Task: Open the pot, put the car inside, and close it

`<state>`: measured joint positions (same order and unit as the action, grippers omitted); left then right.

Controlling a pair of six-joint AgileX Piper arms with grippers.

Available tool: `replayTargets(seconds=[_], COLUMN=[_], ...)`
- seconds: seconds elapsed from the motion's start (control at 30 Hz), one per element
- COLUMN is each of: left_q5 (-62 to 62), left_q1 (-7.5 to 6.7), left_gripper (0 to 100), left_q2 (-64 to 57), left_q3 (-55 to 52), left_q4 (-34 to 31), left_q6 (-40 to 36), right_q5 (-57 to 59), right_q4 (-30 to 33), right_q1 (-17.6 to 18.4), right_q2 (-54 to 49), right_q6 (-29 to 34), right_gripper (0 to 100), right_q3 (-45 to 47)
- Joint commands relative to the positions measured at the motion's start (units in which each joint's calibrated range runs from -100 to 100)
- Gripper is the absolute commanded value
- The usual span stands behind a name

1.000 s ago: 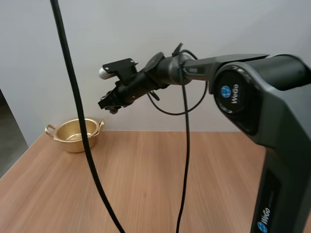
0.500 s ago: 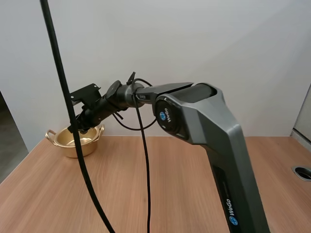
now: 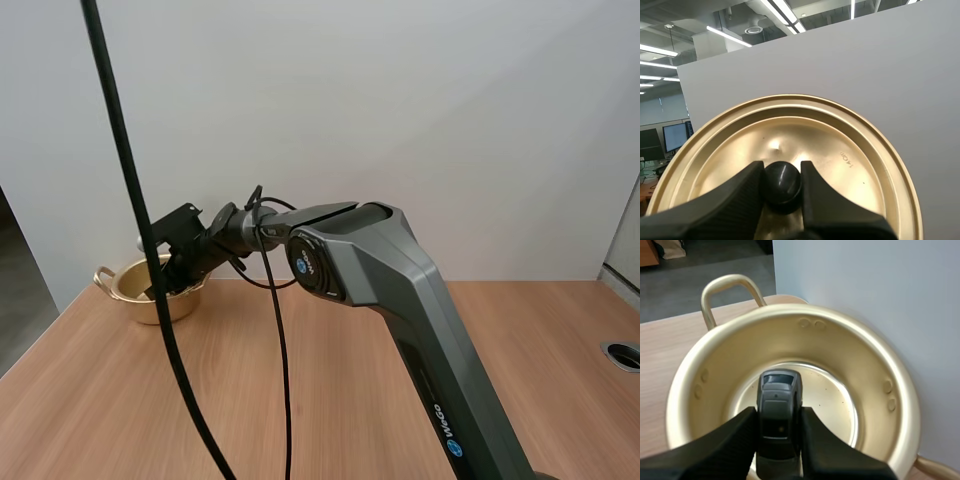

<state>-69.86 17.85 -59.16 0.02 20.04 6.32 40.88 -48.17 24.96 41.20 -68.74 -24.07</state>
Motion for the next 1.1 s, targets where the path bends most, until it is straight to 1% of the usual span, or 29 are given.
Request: replayTargets(seconds=[0.0,0.03,0.07,0.13,0.2,0.23,0.27,0.3,0.43,0.47,0.5,0.57,0.63,0.67,0.73,0.77,0.83,0.9,0.97,1.07], left_q5=[-0.4,-1.08,-1.48,-1.69,-1.69,-1.69,-1.86,-2.03,-2.14,-2.14,-2.22,-2.62,-3.01,-4.17,-4.75,-4.54,-2.69,0.84,6.62,17.78], left_q1=[-0.01,-0.01,-0.01,-0.01,-0.01,-0.01,-0.01,-0.01,-0.01,-0.01,-0.01,-0.01,-0.01,-0.01,-0.01,-0.01,-0.01,-0.01,-0.01,-0.01], left_gripper=[0,0,0,0,0,0,0,0,0,0,0,0,0,0,0,0,0,0,0,0], left_q2=[-0.04,-0.04,-0.04,0.09,0.09,0.09,0.09,0.09,0.75,1.21,1.54,2.67,4.06,5.47,7.29,8.26,9.96,12.04,14.19,17.18], left_q3=[-0.07,-0.07,-0.07,-0.22,-0.22,-0.22,-0.22,-0.22,-0.22,-0.22,-0.22,-0.22,-0.22,-0.22,-1.5,-2.47,-5.83,-9.44,-13.75,-19.67], left_q4=[-0.03,-0.03,-0.03,-0.14,-0.26,-0.42,-0.57,-0.7,-1.7,-2.18,-2.86,-4.34,-6.59,-8.5,-10.0,-10.03,-10.03,-10.03,-9.89,-8.9], left_q6=[0.04,0.04,0.04,0.14,0.14,0.14,0.14,0.24,0.43,0.43,0.43,0.43,0.43,0.43,0.43,0.47,0.87,0.87,0.87,0.87], right_q5=[-1.06,-1.7,-2.3,-3.08,-3.46,-3.83,-3.83,-3.83,-4.23,-4.23,-3.12,0.55,6.47,10.19,17.9,22.22,30.41,36.36,41.47,45.92], right_q4=[0.01,0.01,0.01,0.01,0.01,0.01,0.06,0.36,0.42,0.42,0.51,3.79,8.45,10.9,14.24,15.71,18.53,22.55,27.62,34.29], right_q1=[0.16,0.31,0.39,0.49,0.48,0.48,0.48,0.48,0.42,0.42,0.42,0.18,-0.29,-0.51,-1.19,-1.48,-2.0,-2.64,-3.39,-4.78], right_q2=[0.02,0.02,0.02,0.02,0.02,0.02,0.02,-0.13,-1.69,-2.28,-3.12,-5.33,-8.12,-9.46,-11.8,-13.01,-15.2,-17.82,-20.49,-24.41], right_q6=[-0.75,-0.83,-0.83,-0.83,-0.83,-0.83,-0.83,-0.83,-0.65,-0.65,-0.54,2.68,7.55,9.75,12.53,12.77,13.03,16.03,20.0,24.03], right_gripper=[0,0,9,36,58,66,71,72,71,69,64,44,11,0,0,0,0,0,0,0], right_q3=[-0.05,-0.05,-0.05,-0.05,-0.05,-0.05,-0.05,-0.05,-0.05,-0.05,-0.05,-0.05,-0.05,-0.05,-0.05,-0.05,-0.05,-0.05,-0.05,-0.05])
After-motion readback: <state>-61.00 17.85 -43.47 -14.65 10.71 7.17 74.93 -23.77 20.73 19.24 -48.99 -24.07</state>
